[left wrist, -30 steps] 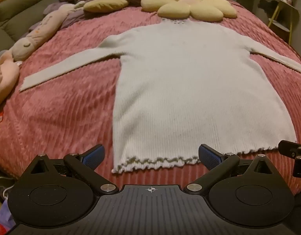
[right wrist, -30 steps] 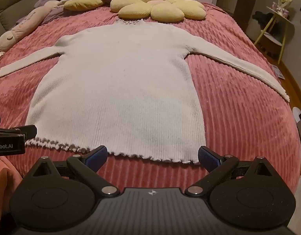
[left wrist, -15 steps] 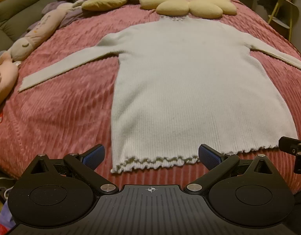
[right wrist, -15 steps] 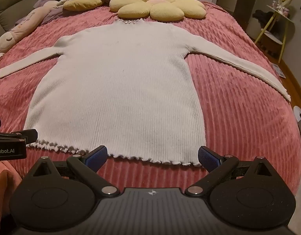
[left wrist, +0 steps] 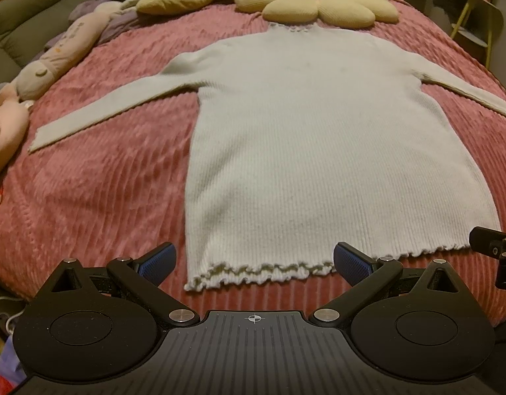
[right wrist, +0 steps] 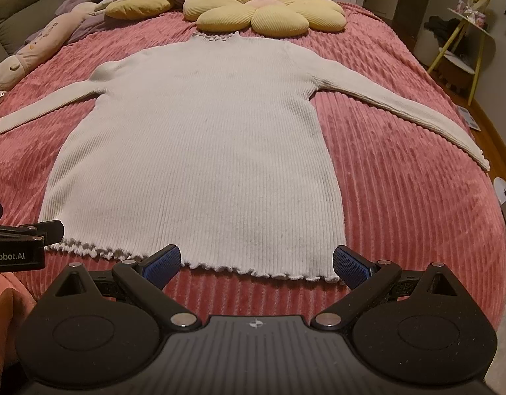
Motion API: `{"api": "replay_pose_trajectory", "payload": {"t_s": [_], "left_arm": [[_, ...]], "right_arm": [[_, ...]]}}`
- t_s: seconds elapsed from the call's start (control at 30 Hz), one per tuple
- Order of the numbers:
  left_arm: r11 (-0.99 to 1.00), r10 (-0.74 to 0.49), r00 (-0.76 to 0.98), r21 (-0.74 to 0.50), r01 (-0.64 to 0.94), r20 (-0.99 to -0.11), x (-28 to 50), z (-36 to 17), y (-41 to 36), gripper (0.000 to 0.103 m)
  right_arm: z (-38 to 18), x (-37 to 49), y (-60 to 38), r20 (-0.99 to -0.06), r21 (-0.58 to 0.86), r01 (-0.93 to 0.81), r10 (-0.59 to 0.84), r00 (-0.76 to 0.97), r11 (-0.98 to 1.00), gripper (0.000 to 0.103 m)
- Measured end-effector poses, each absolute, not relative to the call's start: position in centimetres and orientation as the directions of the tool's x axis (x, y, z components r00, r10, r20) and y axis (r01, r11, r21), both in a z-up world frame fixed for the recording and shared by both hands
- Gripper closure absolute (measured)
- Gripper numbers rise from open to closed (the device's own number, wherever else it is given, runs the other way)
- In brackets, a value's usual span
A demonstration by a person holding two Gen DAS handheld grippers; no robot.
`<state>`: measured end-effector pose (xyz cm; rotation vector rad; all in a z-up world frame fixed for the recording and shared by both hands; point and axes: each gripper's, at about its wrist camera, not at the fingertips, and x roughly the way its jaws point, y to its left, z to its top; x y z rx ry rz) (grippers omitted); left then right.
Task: Fold small clothes
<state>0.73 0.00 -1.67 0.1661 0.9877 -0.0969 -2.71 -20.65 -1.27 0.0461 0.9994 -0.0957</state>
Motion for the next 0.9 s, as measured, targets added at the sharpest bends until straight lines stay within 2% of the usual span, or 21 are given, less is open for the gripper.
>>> {"api": "replay_pose_trajectory", "payload": {"t_s": [0.9], "left_arm": [[0.983, -0.017, 0.532, 0.082, 0.161, -0.846, 1.1, -2.1, -0.13, 0.0]], "right_arm": [[-1.77, -2.66, -20.88, -0.836, 0.026, 0.106, -0.036, 0.547, 0.994, 0.004]]}}
